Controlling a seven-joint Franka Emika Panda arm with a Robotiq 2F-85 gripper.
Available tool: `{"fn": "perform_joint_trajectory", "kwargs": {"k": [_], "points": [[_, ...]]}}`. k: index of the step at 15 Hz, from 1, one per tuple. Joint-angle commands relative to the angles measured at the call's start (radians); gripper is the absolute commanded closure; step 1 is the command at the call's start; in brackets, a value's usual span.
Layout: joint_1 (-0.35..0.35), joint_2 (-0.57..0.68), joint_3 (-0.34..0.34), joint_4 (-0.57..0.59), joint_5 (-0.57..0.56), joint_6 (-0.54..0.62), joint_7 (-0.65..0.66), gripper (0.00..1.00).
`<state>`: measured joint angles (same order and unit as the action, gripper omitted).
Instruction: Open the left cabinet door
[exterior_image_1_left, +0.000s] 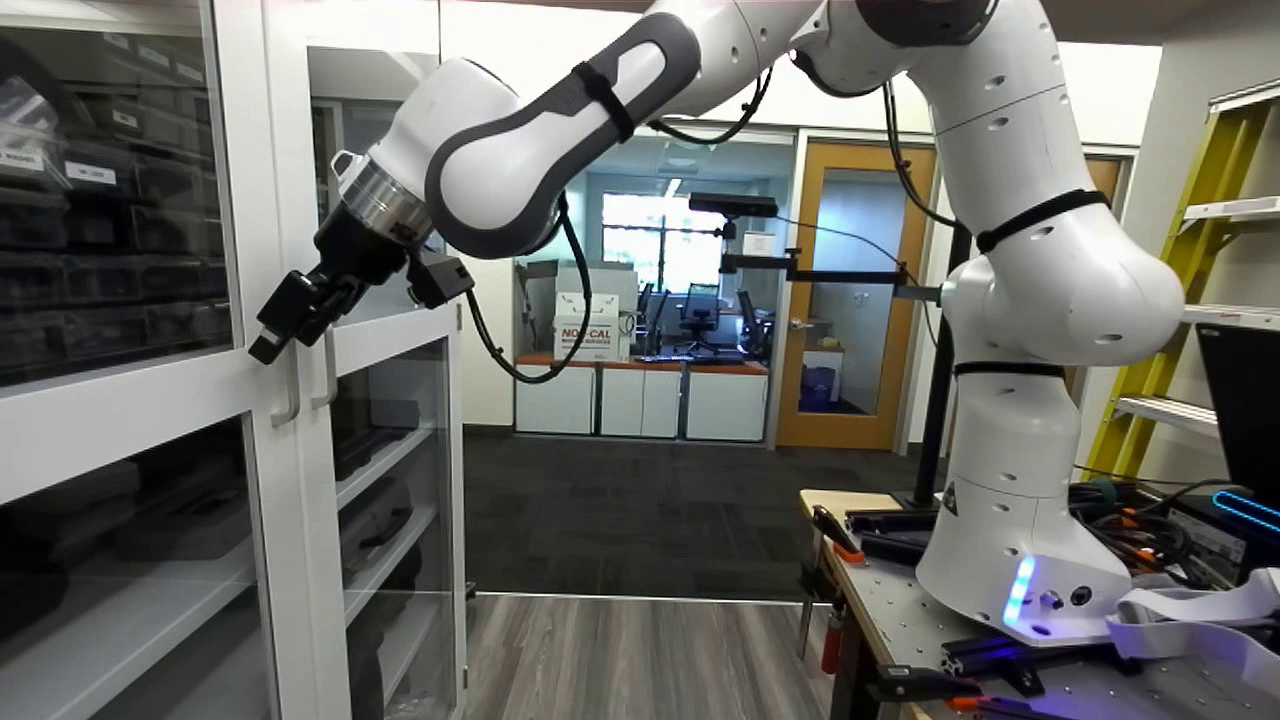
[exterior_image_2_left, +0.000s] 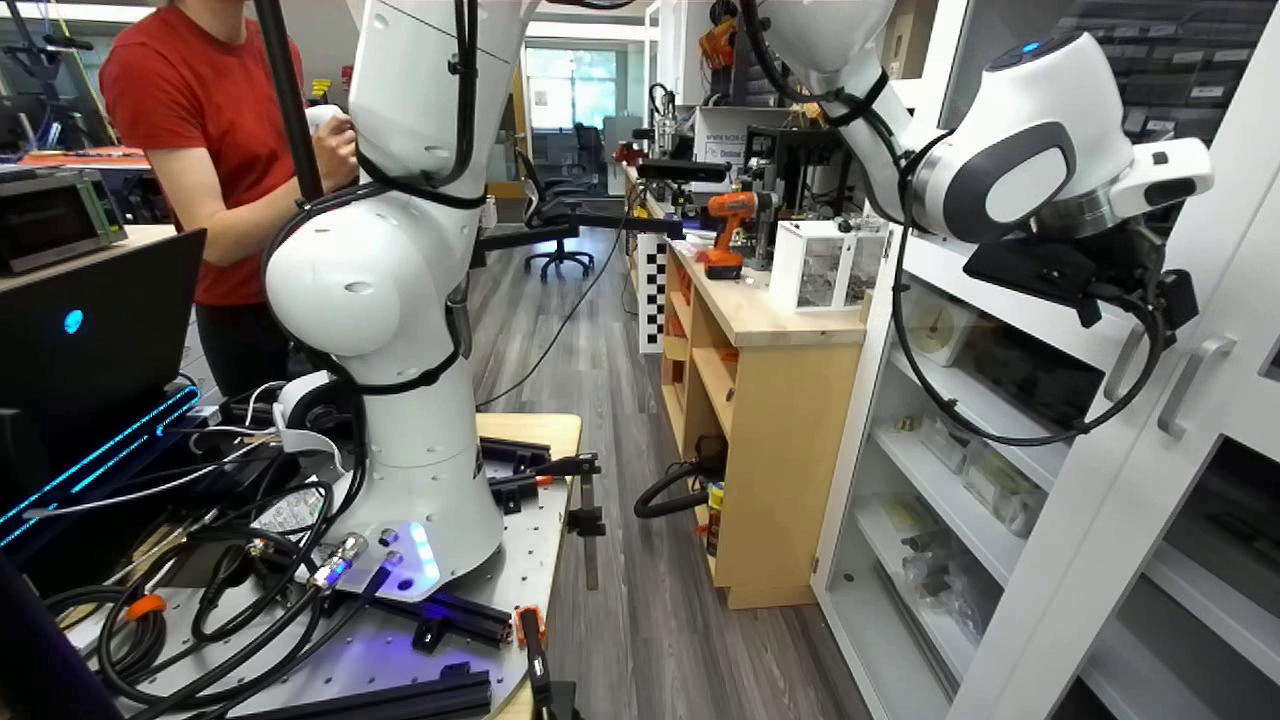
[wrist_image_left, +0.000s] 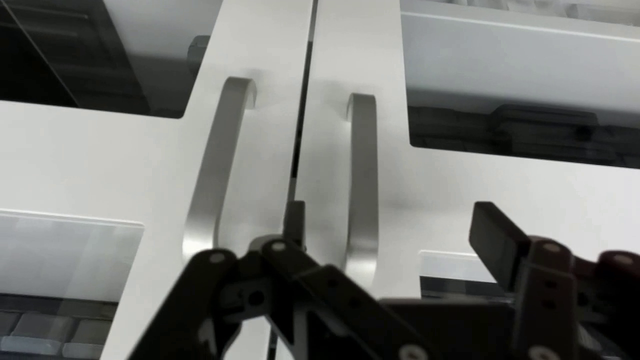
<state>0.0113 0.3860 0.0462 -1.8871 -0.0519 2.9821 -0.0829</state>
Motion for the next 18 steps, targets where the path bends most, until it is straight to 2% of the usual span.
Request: {"fn": "perform_joint_trajectory", "kwargs": {"k": [1, 6, 9, 15, 18], "points": [[-0.033, 0.009, 0.021, 0.017, 0.005, 0.010, -0.052, 0.46], [-0.056, -0.004, 0.039, 0.002, 0.018, 0.018, -0.084, 0.80], [-0.079, -0.007, 0.071, -0.003, 0.036, 0.018, -0.105, 0.97], [-0.124, -0.047, 0.132, -0.058, 0.066, 0.025, -0.106, 0.95], [-0.134, -0.079, 0.136, -0.106, 0.058, 0.050, -0.093, 0.95]]}}
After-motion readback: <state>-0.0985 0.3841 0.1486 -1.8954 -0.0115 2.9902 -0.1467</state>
